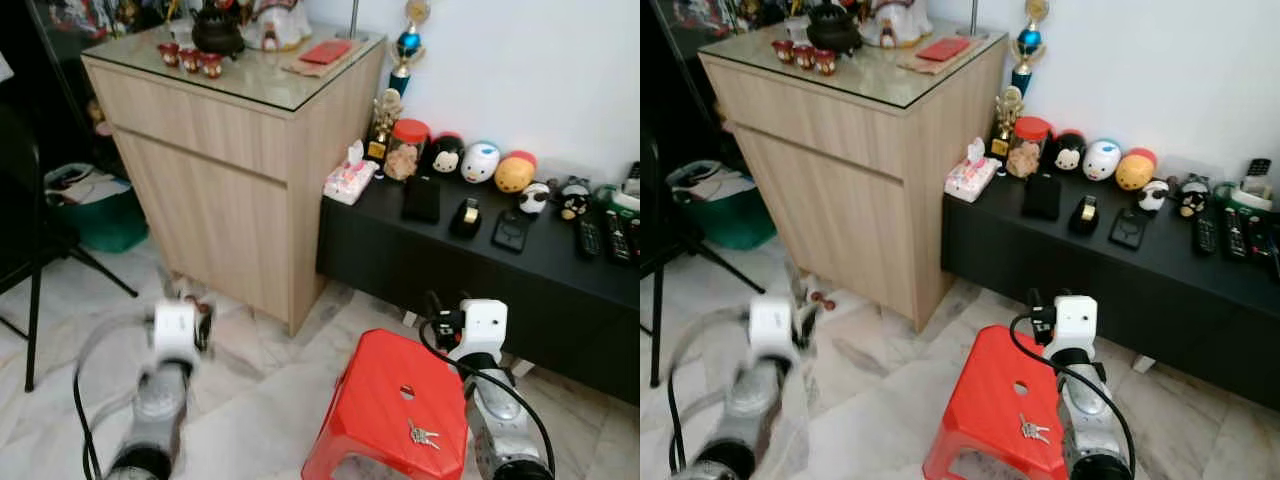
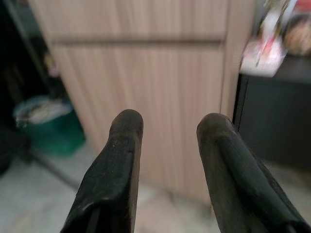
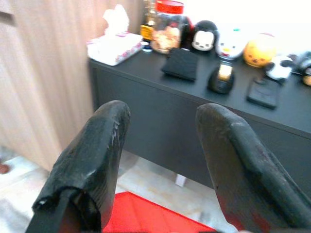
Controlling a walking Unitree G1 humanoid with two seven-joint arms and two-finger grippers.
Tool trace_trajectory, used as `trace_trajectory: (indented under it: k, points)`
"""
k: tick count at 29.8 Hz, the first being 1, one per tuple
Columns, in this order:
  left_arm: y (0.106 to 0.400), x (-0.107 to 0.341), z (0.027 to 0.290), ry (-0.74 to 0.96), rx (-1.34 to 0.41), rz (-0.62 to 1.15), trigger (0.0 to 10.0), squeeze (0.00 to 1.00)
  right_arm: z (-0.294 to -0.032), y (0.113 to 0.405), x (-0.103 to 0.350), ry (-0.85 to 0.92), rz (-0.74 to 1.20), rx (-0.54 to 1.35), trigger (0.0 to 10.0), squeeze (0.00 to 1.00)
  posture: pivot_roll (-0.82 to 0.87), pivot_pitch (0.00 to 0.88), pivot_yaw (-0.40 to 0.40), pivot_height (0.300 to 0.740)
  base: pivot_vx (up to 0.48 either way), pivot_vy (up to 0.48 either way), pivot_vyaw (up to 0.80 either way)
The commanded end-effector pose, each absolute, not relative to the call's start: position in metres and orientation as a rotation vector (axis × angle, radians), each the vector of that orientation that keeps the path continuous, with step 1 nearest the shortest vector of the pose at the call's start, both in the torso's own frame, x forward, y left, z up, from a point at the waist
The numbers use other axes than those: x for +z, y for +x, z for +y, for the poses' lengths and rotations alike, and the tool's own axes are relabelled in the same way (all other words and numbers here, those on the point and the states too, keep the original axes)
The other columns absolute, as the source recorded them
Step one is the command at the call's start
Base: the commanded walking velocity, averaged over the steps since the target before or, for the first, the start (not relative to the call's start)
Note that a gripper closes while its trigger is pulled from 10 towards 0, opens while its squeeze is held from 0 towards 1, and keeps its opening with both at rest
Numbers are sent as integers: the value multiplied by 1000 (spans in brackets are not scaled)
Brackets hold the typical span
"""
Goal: Hang keys on a hook
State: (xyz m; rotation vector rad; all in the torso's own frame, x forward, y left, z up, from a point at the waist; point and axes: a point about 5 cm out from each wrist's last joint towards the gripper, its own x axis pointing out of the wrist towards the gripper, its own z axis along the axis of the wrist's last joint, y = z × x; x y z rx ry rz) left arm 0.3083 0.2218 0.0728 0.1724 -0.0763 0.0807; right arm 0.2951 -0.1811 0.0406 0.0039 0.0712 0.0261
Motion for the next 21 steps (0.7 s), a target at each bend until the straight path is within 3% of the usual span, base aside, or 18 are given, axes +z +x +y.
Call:
trace_trajectory:
  k: [1, 13, 21]
  points:
    - [293, 53, 221, 141, 81, -13, 10000, 0, -187, 292, 37, 17, 92, -5, 10000, 0, 153, 6, -70, 740, 0, 0, 0]
    - [292, 107, 219, 100, 61, -218, 10000, 0, -172, 275, 11, 119, 187, -39, 10000, 0, 253, 55, -42, 740, 0, 0, 0]
    - [288, 112, 201, 41, 21, -222, 10000, 0, -174, 293, 43, 129, 37, -52, 10000, 0, 161, 60, -51, 740, 0, 0, 0]
